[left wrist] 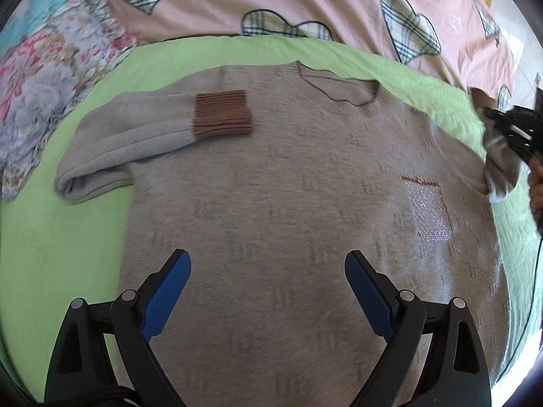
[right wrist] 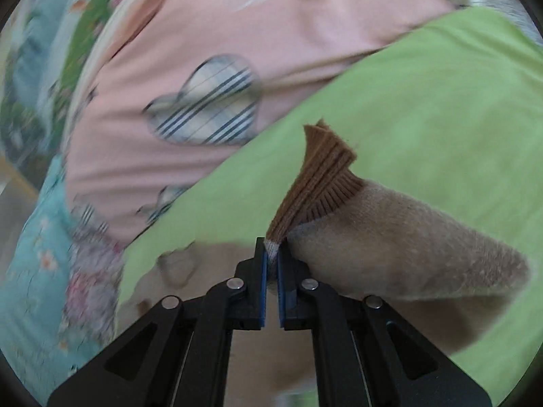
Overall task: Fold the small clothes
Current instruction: 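Grasp the brown sleeve cuff with the right gripper and lift it, then carry the sleeve across the sweater body with the right gripper and release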
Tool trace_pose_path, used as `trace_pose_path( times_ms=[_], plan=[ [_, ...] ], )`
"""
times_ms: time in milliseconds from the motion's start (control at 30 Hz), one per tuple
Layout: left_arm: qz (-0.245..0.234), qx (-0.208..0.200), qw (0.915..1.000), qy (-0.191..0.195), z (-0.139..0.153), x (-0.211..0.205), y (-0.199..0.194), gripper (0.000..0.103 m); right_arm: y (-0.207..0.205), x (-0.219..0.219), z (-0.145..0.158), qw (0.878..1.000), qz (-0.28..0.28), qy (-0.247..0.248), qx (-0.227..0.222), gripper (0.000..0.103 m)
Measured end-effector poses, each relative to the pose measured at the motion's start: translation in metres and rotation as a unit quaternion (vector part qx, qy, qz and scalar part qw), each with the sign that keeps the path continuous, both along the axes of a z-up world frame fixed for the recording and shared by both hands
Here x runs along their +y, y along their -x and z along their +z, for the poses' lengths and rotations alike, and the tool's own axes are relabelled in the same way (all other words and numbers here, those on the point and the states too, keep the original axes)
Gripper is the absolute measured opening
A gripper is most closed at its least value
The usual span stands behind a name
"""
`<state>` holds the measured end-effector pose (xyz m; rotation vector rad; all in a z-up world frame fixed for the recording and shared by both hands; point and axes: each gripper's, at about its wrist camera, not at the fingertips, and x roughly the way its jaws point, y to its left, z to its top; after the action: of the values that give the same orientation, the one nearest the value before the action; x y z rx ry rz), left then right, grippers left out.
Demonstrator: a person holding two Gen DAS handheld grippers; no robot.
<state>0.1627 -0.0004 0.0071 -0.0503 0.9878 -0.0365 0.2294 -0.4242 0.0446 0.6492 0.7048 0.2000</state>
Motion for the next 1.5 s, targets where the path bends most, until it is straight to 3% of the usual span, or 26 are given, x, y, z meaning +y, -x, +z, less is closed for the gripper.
trace_pose_path(
  times_ms=[100, 267, 433, 600, 700, 800, 867, 967, 1033, 1067, 1100, 1167, 1267, 1333, 1400, 1433, 1500],
  plan=[
    [0.013, -0.001, 0.9996, 0.026, 0.002, 0.020, 0.004, 0.093, -0.014, 0.073, -0.003, 0.996, 0.082, -0.020, -0.003, 0.006],
    [0.021, 0.002, 0.9966, 0.080, -0.001, 0.047, 0.009, 0.093, -0.023, 0.183, -0.019, 0.980, 0.194, -0.048, 0.008, 0.006],
    [0.013, -0.006, 0.9939, 0.110, -0.001, 0.059, 0.012, 0.093, -0.030, 0.261, -0.045, 0.964, 0.257, -0.059, 0.036, 0.006],
    [0.008, -0.001, 0.9895, 0.144, -0.009, 0.066, -0.001, 0.093, -0.029, 0.303, -0.061, 0.955, 0.286, -0.063, 0.047, 0.008],
    [0.004, 0.007, 0.9859, 0.167, -0.019, 0.067, -0.021, 0.093, -0.031, 0.306, -0.071, 0.956, 0.283, -0.046, 0.068, 0.012],
    [0.002, 0.021, 0.9814, 0.191, -0.032, 0.064, -0.051, 0.093, -0.027, 0.292, -0.076, 0.956, 0.273, -0.072, 0.078, 0.030],
    [-0.001, 0.026, 0.9785, 0.205, -0.039, 0.060, -0.069, 0.093, -0.016, 0.274, -0.070, 0.963, 0.251, -0.075, 0.066, 0.030],
    [0.009, 0.023, 0.9806, 0.194, -0.050, 0.053, -0.098, 0.090, 0.011, 0.241, -0.061, 0.975, 0.202, -0.072, 0.050, 0.030],
    [0.008, -0.004, 0.9818, 0.190, -0.048, 0.050, -0.111, 0.067, 0.034, 0.221, -0.055, 0.982, 0.172, -0.074, 0.040, 0.030],
    [-0.003, -0.008, 0.9809, 0.194, -0.048, 0.048, -0.117, 0.030, 0.049, 0.207, -0.054, 0.985, 0.152, -0.076, 0.037, 0.030],
    [-0.015, -0.004, 0.9786, 0.205, -0.050, 0.046, -0.124, 0.004, 0.061, 0.197, -0.053, 0.987, 0.138, -0.076, 0.034, 0.030],
    [-0.024, -0.014, 0.9791, 0.202, -0.043, 0.043, -0.125, 0.006, 0.078, 0.180, -0.051, 0.991, 0.107, -0.070, 0.033, 0.030],
    [-0.021, -0.063, 0.9796, 0.190, -0.013, 0.054, -0.100, 0.006, 0.092, 0.154, -0.044, 0.997, 0.065, -0.037, 0.032, 0.030],
    [-0.011, -0.078, 0.9813, 0.176, -0.015, 0.068, -0.090, 0.006, 0.099, 0.135, -0.038, 0.999, 0.031, -0.005, 0.027, 0.030],
    [0.004, -0.035, 0.9889, 0.144, -0.035, 0.076, -0.094, 0.006, 0.095, 0.118, -0.036, 0.999, -0.003, 0.030, 0.037, 0.030],
    [0.006, -0.015, 0.9860, 0.166, -0.045, 0.082, -0.094, 0.006, 0.088, 0.111, -0.036, 0.998, -0.016, 0.045, 0.048, 0.030],
    [0.004, -0.017, 0.9826, 0.185, -0.046, 0.084, -0.089, 0.006, 0.076, 0.102, -0.036, 0.995, -0.035, 0.069, 0.061, 0.030]
  ],
)
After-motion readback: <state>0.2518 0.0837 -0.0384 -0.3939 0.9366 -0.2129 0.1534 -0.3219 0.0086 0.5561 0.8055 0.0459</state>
